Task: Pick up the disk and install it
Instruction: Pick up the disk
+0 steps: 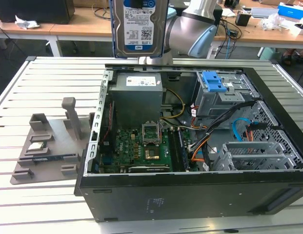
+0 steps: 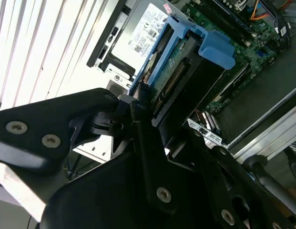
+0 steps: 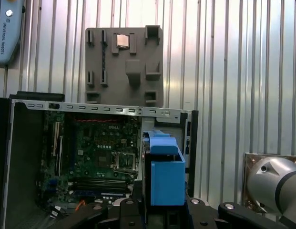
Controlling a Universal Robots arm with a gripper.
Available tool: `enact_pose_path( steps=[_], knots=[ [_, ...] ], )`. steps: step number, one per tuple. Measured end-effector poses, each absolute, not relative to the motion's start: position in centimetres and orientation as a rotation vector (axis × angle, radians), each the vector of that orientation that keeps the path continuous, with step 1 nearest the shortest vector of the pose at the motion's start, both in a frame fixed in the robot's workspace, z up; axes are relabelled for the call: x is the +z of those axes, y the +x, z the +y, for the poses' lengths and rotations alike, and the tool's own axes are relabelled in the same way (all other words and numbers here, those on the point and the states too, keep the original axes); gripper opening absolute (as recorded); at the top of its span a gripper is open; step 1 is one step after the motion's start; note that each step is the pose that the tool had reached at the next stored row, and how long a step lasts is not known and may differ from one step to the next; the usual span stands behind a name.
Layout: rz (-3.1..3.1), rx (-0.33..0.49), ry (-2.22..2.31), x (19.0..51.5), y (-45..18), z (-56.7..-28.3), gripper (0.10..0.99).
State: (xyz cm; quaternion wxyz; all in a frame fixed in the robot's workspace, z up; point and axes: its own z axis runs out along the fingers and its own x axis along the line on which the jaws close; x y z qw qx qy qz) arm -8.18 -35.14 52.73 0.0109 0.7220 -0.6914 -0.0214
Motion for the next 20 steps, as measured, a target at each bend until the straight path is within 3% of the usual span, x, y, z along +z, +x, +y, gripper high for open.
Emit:
enact_pose_path(
  steps=[20],
  knots=[
    [-2.157, -0.067, 2.253, 52.7, -2.1, -35.1, 0.361]
  ],
)
